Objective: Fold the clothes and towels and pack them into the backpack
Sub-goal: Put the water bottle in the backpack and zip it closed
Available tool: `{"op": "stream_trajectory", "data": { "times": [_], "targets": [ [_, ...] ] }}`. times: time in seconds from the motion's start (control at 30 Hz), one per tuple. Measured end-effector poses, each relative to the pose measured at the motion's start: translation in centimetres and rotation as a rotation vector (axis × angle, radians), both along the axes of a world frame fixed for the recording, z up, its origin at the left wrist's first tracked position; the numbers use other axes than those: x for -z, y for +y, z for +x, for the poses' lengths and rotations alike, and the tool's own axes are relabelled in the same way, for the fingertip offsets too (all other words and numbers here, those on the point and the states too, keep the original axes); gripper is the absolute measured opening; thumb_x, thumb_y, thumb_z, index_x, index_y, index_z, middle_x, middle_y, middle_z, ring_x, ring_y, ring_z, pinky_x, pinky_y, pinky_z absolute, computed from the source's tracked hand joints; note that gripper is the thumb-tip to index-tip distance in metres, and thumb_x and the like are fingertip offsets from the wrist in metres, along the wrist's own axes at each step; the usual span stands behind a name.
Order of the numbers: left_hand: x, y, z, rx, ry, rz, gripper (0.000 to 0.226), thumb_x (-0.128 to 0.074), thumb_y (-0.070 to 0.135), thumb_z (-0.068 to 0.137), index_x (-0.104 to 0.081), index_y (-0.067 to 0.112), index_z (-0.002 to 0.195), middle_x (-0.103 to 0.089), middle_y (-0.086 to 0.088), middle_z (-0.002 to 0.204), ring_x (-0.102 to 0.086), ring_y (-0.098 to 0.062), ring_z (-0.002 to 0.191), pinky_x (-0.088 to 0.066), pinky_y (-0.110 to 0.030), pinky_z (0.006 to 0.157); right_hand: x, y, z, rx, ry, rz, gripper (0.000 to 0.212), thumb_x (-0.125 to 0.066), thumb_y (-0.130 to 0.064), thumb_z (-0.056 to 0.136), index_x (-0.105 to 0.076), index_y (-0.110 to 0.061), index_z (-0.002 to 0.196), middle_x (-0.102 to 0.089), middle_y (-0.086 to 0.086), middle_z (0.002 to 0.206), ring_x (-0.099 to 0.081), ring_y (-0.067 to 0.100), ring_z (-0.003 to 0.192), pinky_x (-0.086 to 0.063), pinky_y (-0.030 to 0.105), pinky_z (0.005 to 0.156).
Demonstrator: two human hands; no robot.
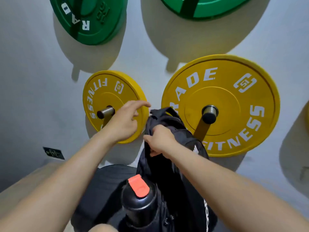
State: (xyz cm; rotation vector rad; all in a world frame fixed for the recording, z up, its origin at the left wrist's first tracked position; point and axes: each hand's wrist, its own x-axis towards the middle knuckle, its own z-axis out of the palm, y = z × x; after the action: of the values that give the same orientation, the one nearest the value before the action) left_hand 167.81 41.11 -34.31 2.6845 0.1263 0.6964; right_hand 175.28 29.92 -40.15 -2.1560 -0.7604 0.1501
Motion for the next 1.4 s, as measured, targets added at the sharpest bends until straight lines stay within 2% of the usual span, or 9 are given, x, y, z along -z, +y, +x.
{"op": "stream_trajectory", "data": {
  "times": [0.1, 0.27, 0.47, 0.6, 0.73, 0.8, 0.97, 1.17, 1.4],
  "targets": [
    [5.7, -1.0, -3.4, -0.044, 0.126, -0.178, 0.062, -0.060, 0.014, 0.084, -0.037, 0.031, 0.139, -0.041, 0.006, 0.141, -0.041, -0.012, 0.130, -0.037, -0.025, 0.101, 4.8, 1.8, 0.9, 0.139, 0.126, -0.009, 0.023, -0.055, -0.033, 0.092, -0.059, -0.011, 0.088, -0.068, 0.018, 0.108, -0.065, 0.035, 0.097, -0.053, 0.037, 0.085],
    [17.6, -6.0, -5.9, -0.342, 0.446, 0.321, 0.100, -0.068, 0.075, 0.053, -0.040, 0.036, 0.141, -0.023, -0.003, 0.155, -0.027, -0.028, 0.141, -0.031, -0.054, 0.104, 6.2, 5.6, 1.4, 0.141, 0.226, 0.092, 0.027, -0.054, -0.033, 0.092, -0.059, -0.010, 0.079, -0.069, 0.016, 0.100, -0.067, 0.034, 0.092, -0.054, 0.038, 0.083],
    [19.0, -1.3, -1.7, -0.432, 0.673, 0.452, 0.092, -0.065, 0.047, 0.082, 0.001, 0.041, 0.146, -0.016, -0.012, 0.155, -0.037, -0.032, 0.132, -0.031, -0.052, 0.102, 7.1, 4.9, 2.9, -0.087, 0.298, 0.141, 0.019, -0.053, -0.021, 0.086, -0.066, -0.008, 0.082, -0.072, 0.010, 0.086, -0.068, 0.030, 0.082, -0.056, 0.050, 0.082],
    [19.5, 2.6, 0.8, -0.363, 0.685, -0.054, 0.098, -0.056, 0.022, 0.078, 0.011, 0.044, 0.146, -0.059, -0.001, 0.109, -0.061, -0.026, 0.097, -0.048, -0.036, 0.077, 9.4, -3.4, 6.6, 0.288, -0.077, 0.108, 0.049, -0.066, -0.039, 0.083, -0.053, -0.028, 0.129, -0.058, 0.002, 0.125, -0.049, 0.023, 0.120, -0.043, 0.040, 0.099],
    [20.2, 2.8, 3.1, -0.325, 0.575, -0.741, 0.107, -0.070, 0.027, 0.069, -0.001, 0.033, 0.150, -0.061, 0.003, 0.118, -0.060, -0.017, 0.103, -0.046, -0.029, 0.090, 16.0, -8.6, 10.8, 0.233, 0.553, 0.027, 0.121, -0.086, -0.053, 0.057, -0.016, -0.025, 0.152, -0.039, 0.004, 0.148, -0.045, 0.026, 0.131, -0.039, 0.043, 0.107],
    [20.9, 2.3, 3.8, -0.378, 0.502, -0.662, 0.107, -0.077, 0.031, 0.070, -0.008, 0.024, 0.151, -0.054, 0.001, 0.133, -0.053, -0.021, 0.119, -0.042, -0.029, 0.094, 18.2, -9.0, 11.6, 0.194, 0.685, 0.106, 0.129, -0.093, -0.053, 0.041, -0.028, -0.023, 0.148, -0.054, 0.000, 0.137, -0.060, 0.023, 0.116, -0.048, 0.045, 0.100],
    [20.7, 3.9, 4.0, -0.504, 0.090, -0.560, 0.054, -0.070, 0.012, 0.077, -0.055, 0.027, 0.127, -0.067, 0.004, 0.115, -0.059, -0.022, 0.111, -0.047, -0.036, 0.093, 16.8, -7.8, 11.3, 0.181, 0.355, 0.145, 0.022, -0.084, -0.026, 0.071, -0.071, -0.021, 0.087, -0.075, -0.008, 0.086, -0.070, 0.012, 0.082, -0.056, 0.040, 0.083],
    [16.3, 6.9, 6.9, -0.472, -0.313, -0.532, 0.050, -0.066, 0.004, 0.083, -0.050, 0.024, 0.126, -0.065, 0.002, 0.108, -0.059, -0.023, 0.103, -0.045, -0.034, 0.086, 12.3, -4.9, 7.7, 0.208, -0.038, 0.308, 0.017, -0.070, -0.033, 0.084, -0.063, -0.032, 0.100, -0.065, -0.022, 0.095, -0.060, 0.006, 0.091, -0.048, 0.030, 0.079],
    [21.8, 4.2, 7.8, -0.311, 0.377, 0.166, 0.097, -0.067, 0.043, 0.081, 0.006, 0.049, 0.144, 0.013, 0.000, 0.158, 0.009, -0.028, 0.145, -0.022, -0.066, 0.108, 19.1, -1.0, 8.5, 0.307, 0.071, -0.245, 0.054, -0.051, -0.054, 0.090, -0.035, -0.013, 0.121, -0.055, 0.013, 0.121, -0.056, 0.035, 0.108, -0.049, 0.042, 0.080]
  ]
}}
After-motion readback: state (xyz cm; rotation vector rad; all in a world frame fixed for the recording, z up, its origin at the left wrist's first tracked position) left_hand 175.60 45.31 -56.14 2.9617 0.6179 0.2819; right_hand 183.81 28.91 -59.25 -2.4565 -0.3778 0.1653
